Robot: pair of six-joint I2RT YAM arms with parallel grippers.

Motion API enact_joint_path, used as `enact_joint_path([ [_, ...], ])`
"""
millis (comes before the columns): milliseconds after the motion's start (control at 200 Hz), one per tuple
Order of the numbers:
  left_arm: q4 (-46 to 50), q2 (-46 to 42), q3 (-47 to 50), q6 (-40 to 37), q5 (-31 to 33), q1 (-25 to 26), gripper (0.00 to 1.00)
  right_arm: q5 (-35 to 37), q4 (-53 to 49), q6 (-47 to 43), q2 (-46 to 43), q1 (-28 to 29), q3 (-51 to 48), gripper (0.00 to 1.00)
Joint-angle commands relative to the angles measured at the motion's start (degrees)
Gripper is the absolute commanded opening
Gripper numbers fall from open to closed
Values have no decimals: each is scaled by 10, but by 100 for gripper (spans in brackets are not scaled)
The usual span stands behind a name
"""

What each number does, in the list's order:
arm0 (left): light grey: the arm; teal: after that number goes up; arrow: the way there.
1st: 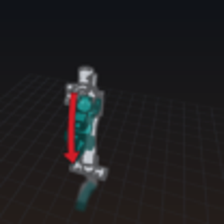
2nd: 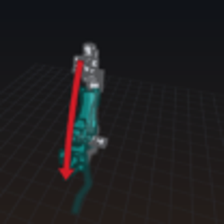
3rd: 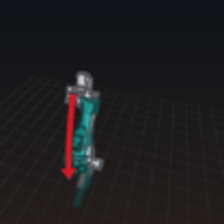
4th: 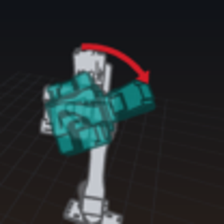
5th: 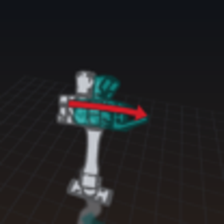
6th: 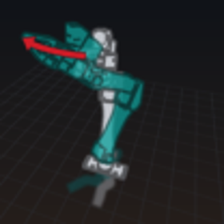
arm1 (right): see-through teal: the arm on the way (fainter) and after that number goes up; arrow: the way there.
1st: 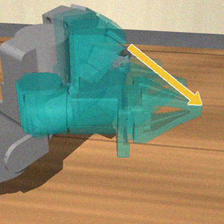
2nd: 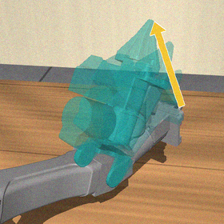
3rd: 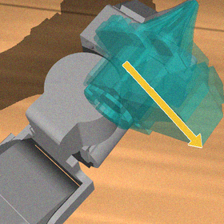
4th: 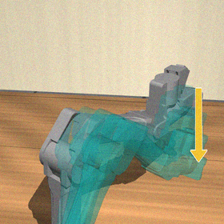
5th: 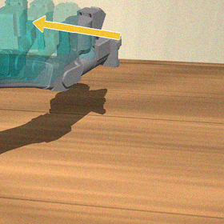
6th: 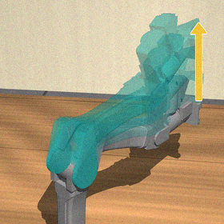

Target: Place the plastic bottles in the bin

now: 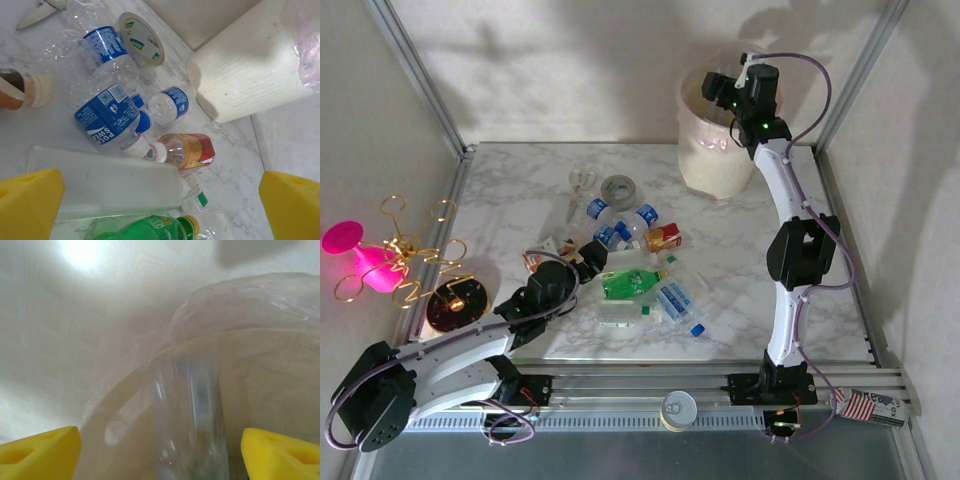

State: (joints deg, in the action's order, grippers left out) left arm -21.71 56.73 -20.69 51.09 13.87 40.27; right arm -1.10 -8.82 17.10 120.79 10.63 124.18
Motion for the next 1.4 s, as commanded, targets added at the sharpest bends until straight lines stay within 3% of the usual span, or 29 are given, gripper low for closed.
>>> enact_joint_path([
  [0,13,-12,3,5,25,-5,100,7,-11,-7,-18,-3,24,91],
  [180,19,-9,-4,0,38,-12,100,2,13,-12,-99,1,-52,98],
  [351,27,-1,-23,-22,56,-33,100,-24,83,3,-225,21,-222,99],
  [561,64,-3,-55,-70,70,-82,100,-13,149,12,-380,94,-451,99],
  [771,87,11,-75,-96,42,-158,100,11,159,45,-472,165,-626,99],
  [981,83,40,-80,-101,-8,-231,100,8,181,101,-519,205,-760,99],
  [1397,96,170,-133,-164,-68,-316,100,0,180,113,-509,230,-821,99],
])
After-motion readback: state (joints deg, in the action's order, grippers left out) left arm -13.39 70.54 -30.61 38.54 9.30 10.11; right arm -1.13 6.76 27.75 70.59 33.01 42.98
